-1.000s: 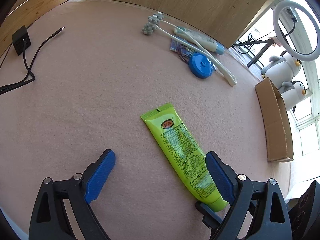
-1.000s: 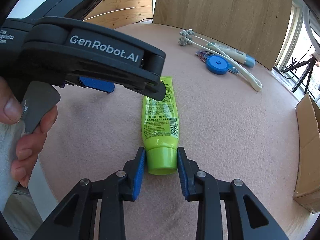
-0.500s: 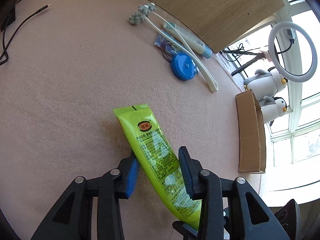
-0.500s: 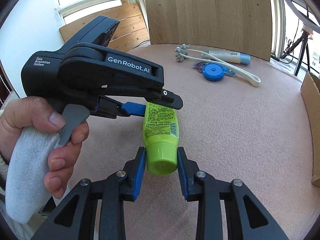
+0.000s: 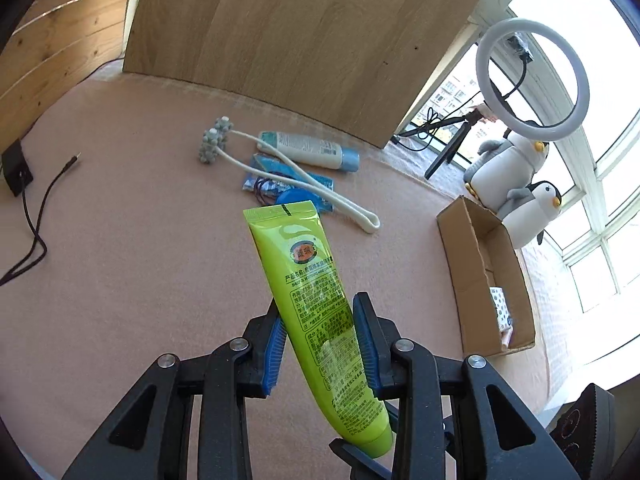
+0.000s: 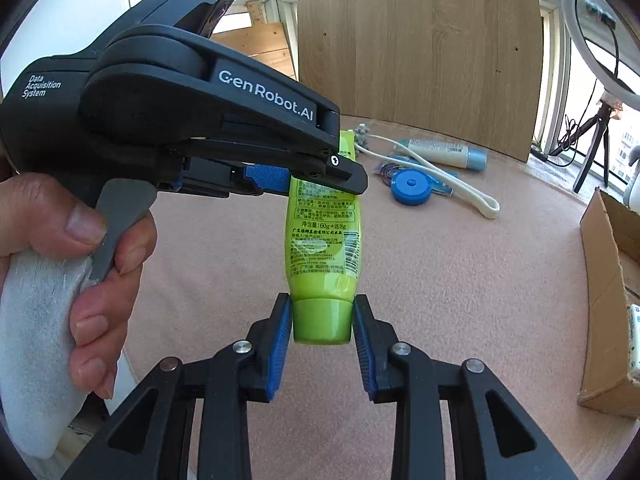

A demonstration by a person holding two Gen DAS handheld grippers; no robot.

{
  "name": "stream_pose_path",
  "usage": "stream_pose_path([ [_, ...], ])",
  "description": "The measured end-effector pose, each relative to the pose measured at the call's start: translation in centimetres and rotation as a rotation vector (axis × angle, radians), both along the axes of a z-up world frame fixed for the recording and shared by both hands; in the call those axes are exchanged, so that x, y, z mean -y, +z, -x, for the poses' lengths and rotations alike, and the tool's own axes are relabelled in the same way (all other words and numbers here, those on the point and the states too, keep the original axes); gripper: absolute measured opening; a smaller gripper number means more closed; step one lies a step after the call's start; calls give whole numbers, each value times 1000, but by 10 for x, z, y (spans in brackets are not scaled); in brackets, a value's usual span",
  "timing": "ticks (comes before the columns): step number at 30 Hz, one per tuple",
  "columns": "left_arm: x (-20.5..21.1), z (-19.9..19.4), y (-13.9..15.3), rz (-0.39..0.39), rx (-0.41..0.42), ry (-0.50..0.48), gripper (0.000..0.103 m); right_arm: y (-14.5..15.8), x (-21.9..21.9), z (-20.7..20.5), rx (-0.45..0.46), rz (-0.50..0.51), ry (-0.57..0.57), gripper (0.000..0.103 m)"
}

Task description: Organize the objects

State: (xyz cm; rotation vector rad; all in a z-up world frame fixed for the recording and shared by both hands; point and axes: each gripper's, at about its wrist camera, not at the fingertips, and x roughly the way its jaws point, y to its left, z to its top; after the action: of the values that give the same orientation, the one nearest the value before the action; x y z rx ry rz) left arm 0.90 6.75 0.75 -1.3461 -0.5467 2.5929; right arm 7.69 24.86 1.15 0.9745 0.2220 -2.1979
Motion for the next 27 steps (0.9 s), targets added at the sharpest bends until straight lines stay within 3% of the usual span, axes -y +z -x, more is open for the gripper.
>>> stream_pose_path([
  [6,-21,0,61,96,-106,-15,35,42,-6,9,-87,-12,-12,27],
  [12,-38,-1,98,157,-167,-22,35,71,-9,13,-142,-25,-35,27],
  [19,-59,0,107,173,-173,-47,35,76,-26,12,-152,-17,-58,27],
  [27,-117,16,99,192,-166,-111,35,70,-72,12,-149,3,-114,27],
])
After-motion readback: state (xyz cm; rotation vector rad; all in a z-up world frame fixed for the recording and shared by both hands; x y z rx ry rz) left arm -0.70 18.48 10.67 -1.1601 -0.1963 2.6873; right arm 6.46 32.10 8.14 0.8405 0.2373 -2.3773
